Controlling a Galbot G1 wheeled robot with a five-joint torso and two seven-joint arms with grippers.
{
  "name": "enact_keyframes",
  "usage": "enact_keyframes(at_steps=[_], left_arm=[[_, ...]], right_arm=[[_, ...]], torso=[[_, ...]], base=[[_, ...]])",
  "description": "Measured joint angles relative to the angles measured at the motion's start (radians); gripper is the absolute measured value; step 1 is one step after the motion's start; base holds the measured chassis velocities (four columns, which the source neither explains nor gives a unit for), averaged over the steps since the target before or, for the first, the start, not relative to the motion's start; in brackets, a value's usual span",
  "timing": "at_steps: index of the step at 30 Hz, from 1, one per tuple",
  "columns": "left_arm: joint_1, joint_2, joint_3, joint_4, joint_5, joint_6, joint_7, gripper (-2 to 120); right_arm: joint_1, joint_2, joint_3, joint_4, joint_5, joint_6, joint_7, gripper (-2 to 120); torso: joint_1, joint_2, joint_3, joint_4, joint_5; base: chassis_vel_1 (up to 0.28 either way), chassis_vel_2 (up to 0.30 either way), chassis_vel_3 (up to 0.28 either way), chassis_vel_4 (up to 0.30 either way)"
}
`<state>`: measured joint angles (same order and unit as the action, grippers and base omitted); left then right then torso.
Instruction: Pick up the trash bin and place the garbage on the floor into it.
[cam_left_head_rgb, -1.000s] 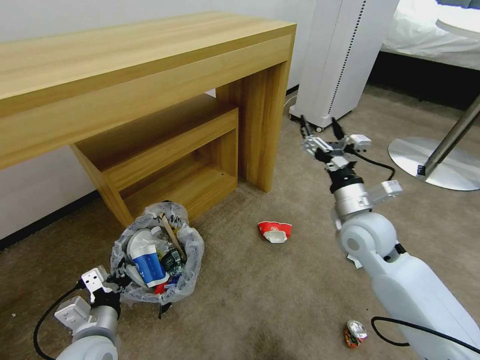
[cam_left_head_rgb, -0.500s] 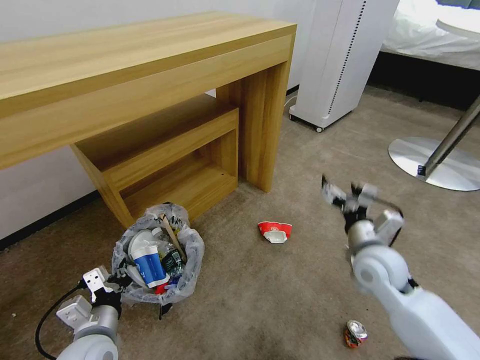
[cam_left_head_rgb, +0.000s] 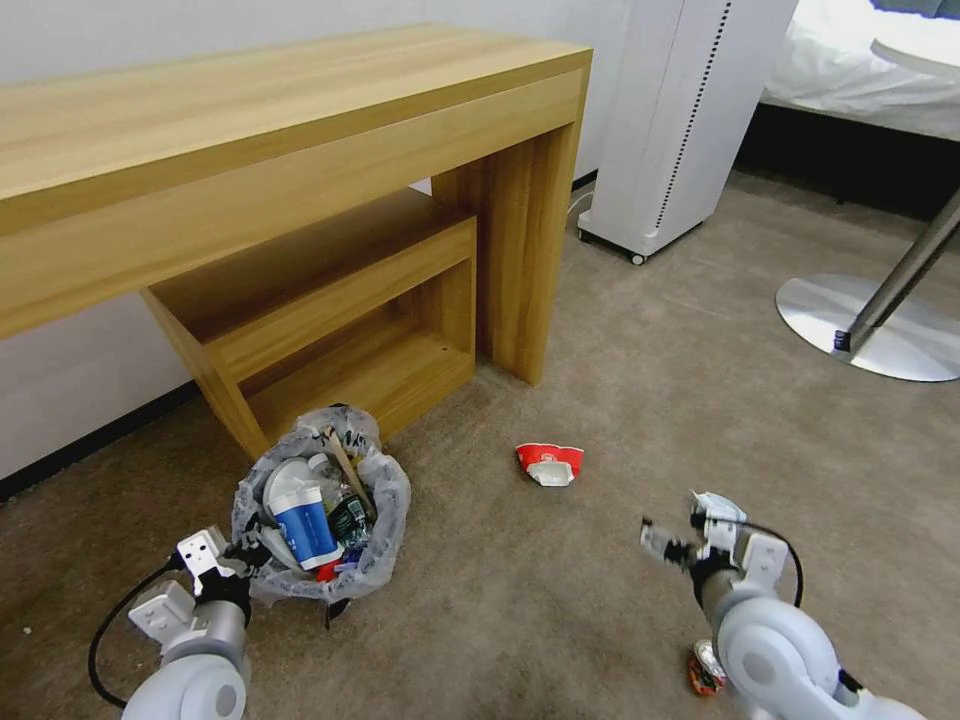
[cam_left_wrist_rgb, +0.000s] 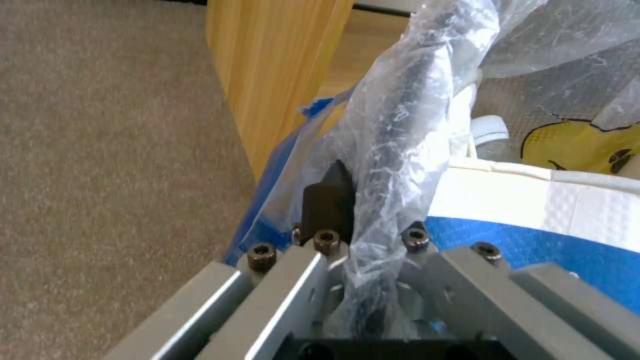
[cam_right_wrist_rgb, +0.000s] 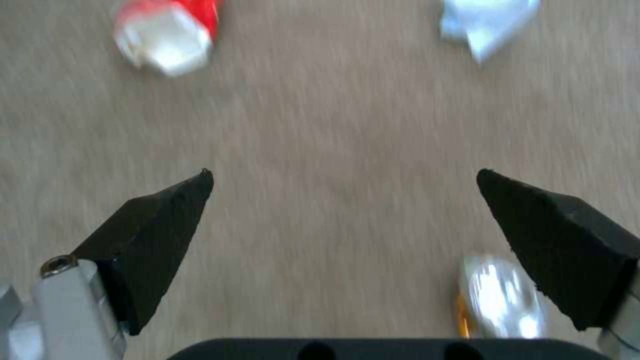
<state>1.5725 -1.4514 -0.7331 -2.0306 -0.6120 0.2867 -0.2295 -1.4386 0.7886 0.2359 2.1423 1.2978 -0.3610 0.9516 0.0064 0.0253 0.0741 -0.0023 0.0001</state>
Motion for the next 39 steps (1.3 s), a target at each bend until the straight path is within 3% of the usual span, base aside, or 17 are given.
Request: enact_keyframes(at_steps=[3, 9, 22, 39], left_arm=[[-0.007, -0.001, 0.001, 0.015, 0.004, -0.003, 0.000, 0], [-0.013, -0.005, 0.001, 0.024, 0.009, -0.005, 0.000, 0], [-0.024, -0.020, 0.018, 0.035, 0.023, -0.009, 0.000, 0], [-0.010, -0.012, 0.003, 0.015, 0.017, -0.018, -0.001, 0]], right_arm=[[-0.009, -0.035, 0.017, 0.010, 0.094, -0.054, 0.062, 100], [-0.025, -0.094, 0.019, -0.014, 0.148, -0.096, 0.096, 100], [-0.074, -0.084, -0.059, -0.191, -0.018, -0.065, 0.003, 100], [-0.036, -0.070, -0.157, -0.310, -0.140, -0.040, -0.053, 100]], torso=[[0.000, 0.000, 0.000, 0.0001, 0.0000], [0.000, 0.000, 0.000, 0.0002, -0.0001], [0.000, 0.000, 0.000, 0.0000, 0.0000], [0.000, 0.000, 0.000, 0.0001, -0.0002]], base=[[0.000, 0.000, 0.000, 0.000], [0.000, 0.000, 0.000, 0.000], [0.000, 0.000, 0.000, 0.000], [0.000, 0.000, 0.000, 0.000]])
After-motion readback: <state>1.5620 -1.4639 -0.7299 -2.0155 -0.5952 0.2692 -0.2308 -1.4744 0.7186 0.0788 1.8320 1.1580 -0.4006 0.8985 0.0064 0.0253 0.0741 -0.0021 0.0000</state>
